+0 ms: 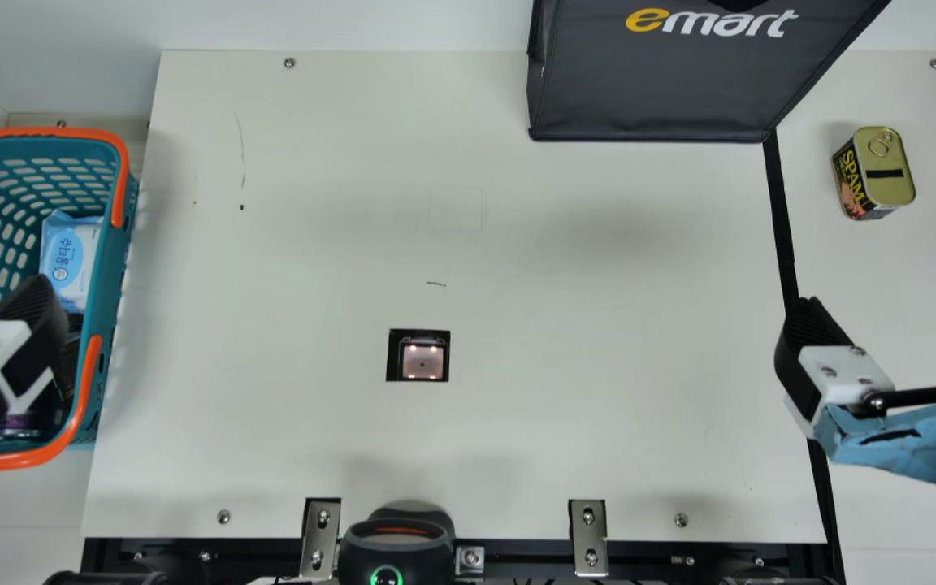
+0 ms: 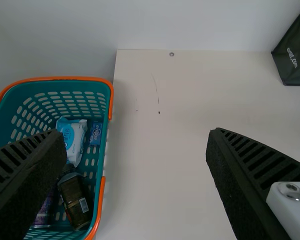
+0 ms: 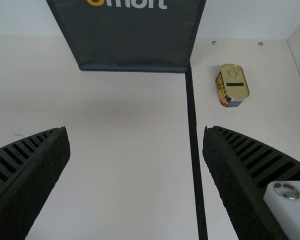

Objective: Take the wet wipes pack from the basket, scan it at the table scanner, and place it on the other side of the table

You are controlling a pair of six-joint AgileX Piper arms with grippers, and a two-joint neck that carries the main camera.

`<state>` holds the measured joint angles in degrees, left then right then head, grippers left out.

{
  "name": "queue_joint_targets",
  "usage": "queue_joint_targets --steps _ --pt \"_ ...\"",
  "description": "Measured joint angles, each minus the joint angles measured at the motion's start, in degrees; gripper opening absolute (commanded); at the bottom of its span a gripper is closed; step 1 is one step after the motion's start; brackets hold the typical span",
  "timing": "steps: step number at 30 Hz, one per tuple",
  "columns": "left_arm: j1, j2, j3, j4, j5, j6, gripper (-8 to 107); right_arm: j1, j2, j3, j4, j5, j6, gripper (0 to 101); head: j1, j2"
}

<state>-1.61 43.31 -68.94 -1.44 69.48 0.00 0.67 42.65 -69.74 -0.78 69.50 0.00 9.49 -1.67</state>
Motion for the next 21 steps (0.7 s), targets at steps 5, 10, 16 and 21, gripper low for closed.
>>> queue_joint_targets --steps 5,10,16,21 --pt "0.0 0.0 0.0 0.0 0.0 0.0 90 0.0 0.0 0.0 0.0 0.1 0.0 95 0.0 3.3" --pt "0.0 0.0 0.0 0.0 0.0 0.0 90 0.0 0.0 0.0 0.0 0.1 0.0 95 0.0 9.5" --pt "0.0 0.0 0.0 0.0 0.0 0.0 90 0.0 0.0 0.0 0.0 0.1 0.0 95 0.0 17.2" --pt "0.0 0.0 0.0 0.0 0.0 0.0 90 0.0 0.0 0.0 0.0 0.1 0.0 95 0.0 20.0"
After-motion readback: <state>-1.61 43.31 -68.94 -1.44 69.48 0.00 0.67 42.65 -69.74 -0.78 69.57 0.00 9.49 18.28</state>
